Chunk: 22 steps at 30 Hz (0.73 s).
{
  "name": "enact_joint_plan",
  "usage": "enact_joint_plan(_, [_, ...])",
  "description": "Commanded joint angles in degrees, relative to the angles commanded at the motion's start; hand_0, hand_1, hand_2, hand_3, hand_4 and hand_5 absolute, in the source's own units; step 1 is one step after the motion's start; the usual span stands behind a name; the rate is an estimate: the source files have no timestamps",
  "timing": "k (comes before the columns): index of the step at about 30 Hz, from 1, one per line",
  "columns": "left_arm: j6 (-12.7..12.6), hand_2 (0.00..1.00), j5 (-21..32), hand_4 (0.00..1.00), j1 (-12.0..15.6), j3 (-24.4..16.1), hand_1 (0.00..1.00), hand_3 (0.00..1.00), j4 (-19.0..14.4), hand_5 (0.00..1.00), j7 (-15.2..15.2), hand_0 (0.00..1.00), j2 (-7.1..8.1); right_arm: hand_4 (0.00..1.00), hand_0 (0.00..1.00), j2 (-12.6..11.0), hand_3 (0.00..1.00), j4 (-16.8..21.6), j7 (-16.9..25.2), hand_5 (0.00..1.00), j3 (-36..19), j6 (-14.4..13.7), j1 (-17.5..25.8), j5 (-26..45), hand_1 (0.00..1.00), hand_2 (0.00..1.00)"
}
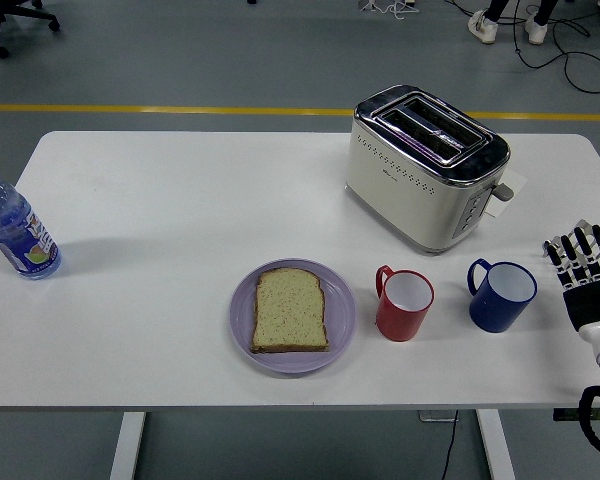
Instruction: Pick up the cup,pour liquid into bread,place the cup on the desk
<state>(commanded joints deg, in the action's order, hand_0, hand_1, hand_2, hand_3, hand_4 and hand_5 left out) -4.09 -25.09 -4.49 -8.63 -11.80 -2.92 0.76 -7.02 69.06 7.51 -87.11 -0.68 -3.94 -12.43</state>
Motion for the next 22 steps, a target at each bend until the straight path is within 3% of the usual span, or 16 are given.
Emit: enact_joint_plan(22, [0.0, 0.661, -0.3, 0.325, -0.4, -0.6, 0.648, 0.558, 0.0, 0.837, 0.0, 0.639, 0.13, 0.564, 0.679, 0.2, 0.618, 0.0, 0.1, 0.201, -0.6, -0.4, -0.4, 0.6, 0.604, 0.654])
